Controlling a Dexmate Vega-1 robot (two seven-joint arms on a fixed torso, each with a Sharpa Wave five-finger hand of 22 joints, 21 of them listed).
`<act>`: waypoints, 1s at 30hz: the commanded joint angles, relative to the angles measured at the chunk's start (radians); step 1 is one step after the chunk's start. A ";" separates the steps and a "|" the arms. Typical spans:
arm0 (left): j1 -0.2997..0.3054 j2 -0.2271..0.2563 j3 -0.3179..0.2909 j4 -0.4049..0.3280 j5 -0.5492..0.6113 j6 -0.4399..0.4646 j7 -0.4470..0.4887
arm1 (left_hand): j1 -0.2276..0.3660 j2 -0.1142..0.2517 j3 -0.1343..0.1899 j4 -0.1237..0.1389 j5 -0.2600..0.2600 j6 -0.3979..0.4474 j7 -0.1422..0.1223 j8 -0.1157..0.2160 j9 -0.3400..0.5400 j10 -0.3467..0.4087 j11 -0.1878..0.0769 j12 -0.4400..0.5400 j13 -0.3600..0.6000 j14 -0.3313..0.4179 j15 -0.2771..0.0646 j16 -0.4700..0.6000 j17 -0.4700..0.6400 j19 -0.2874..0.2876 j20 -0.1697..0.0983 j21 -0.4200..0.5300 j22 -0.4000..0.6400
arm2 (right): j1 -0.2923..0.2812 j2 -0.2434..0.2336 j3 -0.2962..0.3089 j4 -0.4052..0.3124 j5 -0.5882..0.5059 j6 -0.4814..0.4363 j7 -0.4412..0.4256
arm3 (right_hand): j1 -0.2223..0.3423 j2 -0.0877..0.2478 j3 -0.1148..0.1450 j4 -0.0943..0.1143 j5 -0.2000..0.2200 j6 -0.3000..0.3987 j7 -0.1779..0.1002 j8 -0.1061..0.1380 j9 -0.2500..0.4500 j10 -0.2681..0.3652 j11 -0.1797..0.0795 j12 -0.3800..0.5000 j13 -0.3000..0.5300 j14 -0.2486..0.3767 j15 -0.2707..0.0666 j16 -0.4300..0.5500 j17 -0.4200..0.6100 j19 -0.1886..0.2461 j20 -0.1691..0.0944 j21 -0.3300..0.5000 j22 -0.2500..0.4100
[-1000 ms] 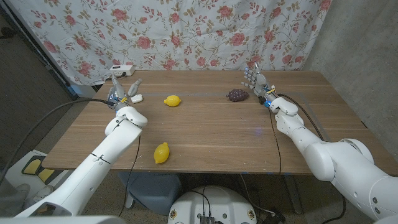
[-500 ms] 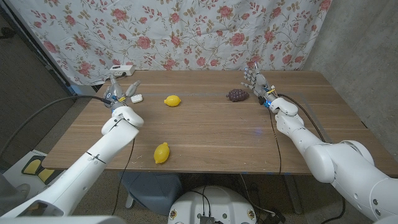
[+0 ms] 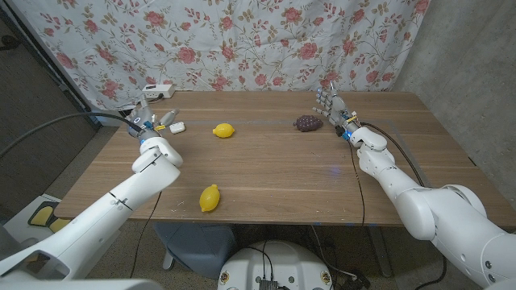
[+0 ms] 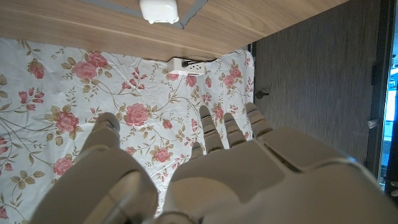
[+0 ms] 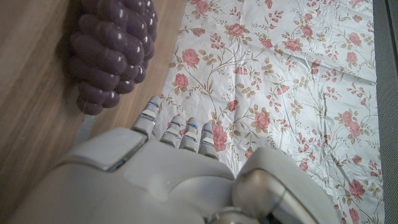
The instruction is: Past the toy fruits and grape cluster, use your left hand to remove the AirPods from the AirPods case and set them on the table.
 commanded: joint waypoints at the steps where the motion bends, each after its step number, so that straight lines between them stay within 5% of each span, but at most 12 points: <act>1: 0.002 0.013 -0.007 0.029 0.013 -0.011 -0.026 | 0.011 -0.003 -0.006 0.001 0.002 -0.170 0.002 0.008 0.002 0.004 -0.010 0.004 0.004 0.002 -0.008 0.007 0.004 0.001 0.004 0.002 0.004 | 0.001 -0.002 -0.002 0.007 0.004 -0.002 0.006 | 0.010 -0.003 -0.002 -0.007 -0.003 0.010 -0.001 0.005 0.006 0.008 -0.002 0.001 0.005 0.000 0.000 0.005 0.000 -0.001 0.001 0.002 0.004; 5: 0.004 -0.003 -0.030 0.070 -0.006 -0.085 -0.025 | 0.011 -0.004 -0.007 0.003 0.002 -0.161 0.002 0.013 0.002 0.011 -0.011 0.006 0.006 0.012 -0.014 0.011 0.004 0.006 0.004 0.004 0.004 | 0.011 0.002 -0.001 0.026 0.004 0.003 0.011 | 0.010 -0.003 -0.002 -0.007 -0.004 0.009 -0.001 0.005 0.006 0.008 -0.003 0.001 0.005 0.001 -0.001 0.005 0.000 -0.002 0.001 0.002 0.004; 14: -0.010 -0.007 -0.033 0.078 -0.016 -0.088 -0.050 | 0.014 -0.005 -0.012 0.005 0.001 -0.140 0.004 0.021 0.002 0.033 -0.016 0.014 0.010 0.021 -0.021 0.015 0.004 0.011 0.003 0.006 0.004 | 0.018 0.002 0.005 0.039 0.001 0.010 0.015 | 0.012 -0.003 -0.002 -0.008 -0.004 0.011 0.000 0.005 0.006 0.006 -0.004 0.001 0.005 0.000 0.001 0.005 0.000 -0.002 0.001 0.002 0.004; 21: -0.053 -0.016 -0.011 0.074 -0.045 -0.019 -0.115 | 0.016 -0.005 -0.013 0.006 0.002 -0.139 0.005 0.021 0.002 0.032 -0.016 0.013 0.012 0.018 -0.020 0.013 0.004 0.010 0.003 0.005 0.004 | 0.015 0.001 0.007 0.035 0.000 0.007 0.017 | 0.013 -0.003 -0.001 -0.008 -0.004 0.011 0.000 0.005 0.006 0.008 -0.003 0.001 0.005 0.002 0.000 0.005 0.000 -0.002 0.001 0.002 0.004; 22: -0.078 -0.004 0.027 0.079 -0.028 0.009 -0.124 | 0.016 -0.005 -0.013 0.006 0.002 -0.139 0.004 0.021 0.002 0.030 -0.015 0.012 0.012 0.018 -0.019 0.013 0.004 0.010 0.002 0.005 0.004 | 0.015 0.000 0.007 0.035 -0.001 0.006 0.017 | 0.013 -0.003 -0.001 -0.008 -0.004 0.011 0.000 0.005 0.006 0.007 -0.003 0.001 0.005 0.002 0.000 0.005 0.000 -0.002 0.001 0.002 0.004; 24: -0.073 -0.038 0.036 0.098 0.011 0.001 -0.045 | 0.017 -0.004 -0.015 0.007 0.002 -0.151 0.007 0.016 0.002 0.019 -0.005 0.008 0.014 0.008 -0.009 0.010 0.004 0.006 0.003 0.004 0.004 | 0.015 0.001 0.009 0.036 0.001 0.007 0.017 | 0.013 -0.002 -0.001 -0.008 -0.005 0.011 0.000 0.005 0.006 0.008 -0.003 0.001 0.005 0.002 0.001 0.005 0.000 -0.002 0.000 0.002 0.004; 28: -0.064 -0.040 0.007 0.092 -0.019 -0.005 -0.061 | 0.018 -0.004 -0.017 0.009 0.001 -0.148 0.003 0.018 0.002 0.020 -0.009 0.008 0.017 0.010 -0.011 0.011 0.004 0.005 0.005 0.004 0.004 | 0.009 -0.003 0.009 0.025 0.000 0.003 0.015 | 0.013 -0.002 -0.001 -0.008 -0.005 0.011 0.000 0.005 0.006 0.008 -0.001 0.001 0.005 0.001 0.000 0.005 0.000 -0.002 0.001 0.002 0.004; 30: -0.023 -0.100 -0.012 0.150 0.036 -0.136 0.108 | 0.018 -0.004 -0.018 0.010 0.001 -0.145 0.004 0.020 0.002 0.025 -0.006 0.009 0.018 0.013 -0.013 0.013 0.004 0.006 0.005 0.004 0.004 | 0.006 -0.003 0.010 0.021 0.002 0.000 0.012 | 0.013 -0.001 0.000 -0.008 -0.005 0.012 0.000 0.005 0.006 0.008 -0.001 0.001 0.005 0.001 -0.001 0.005 0.000 -0.002 0.001 0.002 0.004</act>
